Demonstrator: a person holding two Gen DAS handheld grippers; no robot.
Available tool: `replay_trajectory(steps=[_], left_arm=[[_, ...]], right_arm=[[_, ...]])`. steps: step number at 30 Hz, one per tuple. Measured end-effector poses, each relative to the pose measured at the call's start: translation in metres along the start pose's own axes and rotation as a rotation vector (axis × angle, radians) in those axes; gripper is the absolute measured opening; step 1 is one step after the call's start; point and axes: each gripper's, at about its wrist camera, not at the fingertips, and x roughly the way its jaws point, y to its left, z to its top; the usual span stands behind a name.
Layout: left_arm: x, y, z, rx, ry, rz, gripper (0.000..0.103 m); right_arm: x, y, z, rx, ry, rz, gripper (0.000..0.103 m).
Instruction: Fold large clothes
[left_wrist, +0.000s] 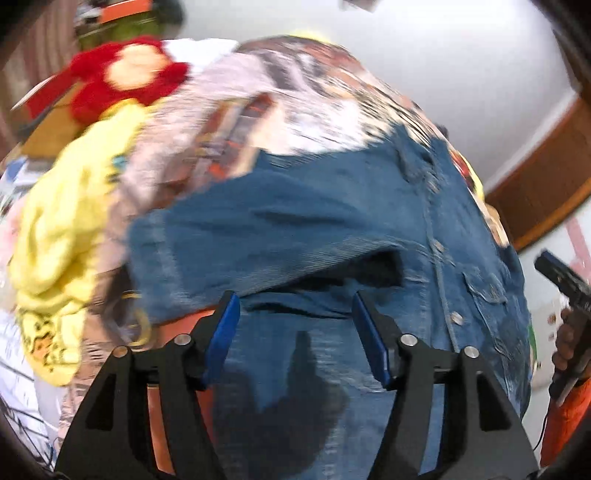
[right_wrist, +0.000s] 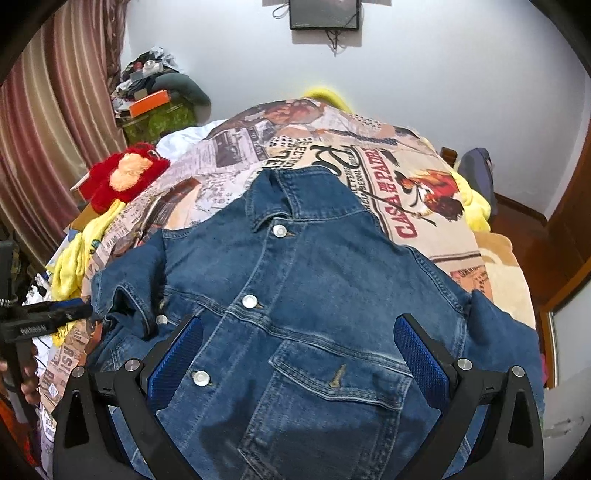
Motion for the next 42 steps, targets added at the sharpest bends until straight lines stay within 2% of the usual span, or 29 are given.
replay_trajectory(steps=[5,8,10,12,14,17,18,19,21,22,24,28,33,38,42], left_arm=[[0.013,0.066,0.001,-0.156,0.015,0.051,0.063],[0.034,0.096,0.000,-0.252,0.040,0.053,0.063],[0.050,0.109,0.000,-0.313,0.072,0.063,0.063],[0.069,0.118,0.000,-0.374,0.101,0.038,0.063],[0.082,0.126,0.000,-0.430,0.104,-0.014,0.063],[0.088,0.125,0.003,-0.452,0.082,-0.005,0.063],[0.089,0.122,0.005,-0.439,0.078,0.009,0.057],[0.089,0.117,0.007,-0.415,0.074,0.024,0.046],[0.086,0.106,0.014,-0.343,0.064,0.096,0.035],[0.082,0.100,0.017,-0.305,0.056,0.125,0.024],[0.074,0.085,0.024,-0.238,0.033,0.164,0.019],[0.041,0.055,0.043,-0.153,-0.061,0.191,0.015],[-0.009,-0.001,0.076,-0.035,-0.191,0.145,0.014],[-0.046,-0.087,0.106,0.148,-0.282,0.081,0.013],[-0.055,-0.160,0.117,0.284,-0.303,-0.004,0.013]], right_arm=[[0.005,0.010,0.000,-0.021,0.007,-0.009,0.103],[0.009,0.013,-0.002,-0.028,0.019,-0.008,0.103],[0.014,0.014,-0.002,-0.033,0.029,-0.012,0.103],[0.017,0.015,-0.003,-0.035,0.039,-0.020,0.103],[0.019,0.015,-0.004,-0.031,0.043,-0.020,0.103],[0.022,0.015,-0.004,-0.035,0.048,-0.021,0.103],[0.024,0.015,-0.002,-0.040,0.049,-0.027,0.103],[0.024,0.015,-0.002,-0.043,0.048,-0.032,0.103],[0.025,0.015,0.000,-0.038,0.047,-0.032,0.103],[0.025,0.014,0.001,-0.031,0.046,-0.026,0.103],[0.024,0.014,0.001,-0.021,0.041,-0.016,0.103],[0.016,0.011,-0.002,-0.025,0.018,-0.018,0.103],[0.005,-0.004,-0.006,-0.015,-0.006,-0.034,0.103],[-0.012,-0.032,-0.011,0.047,-0.035,-0.040,0.103],[-0.026,-0.057,-0.014,0.097,-0.062,-0.055,0.103]])
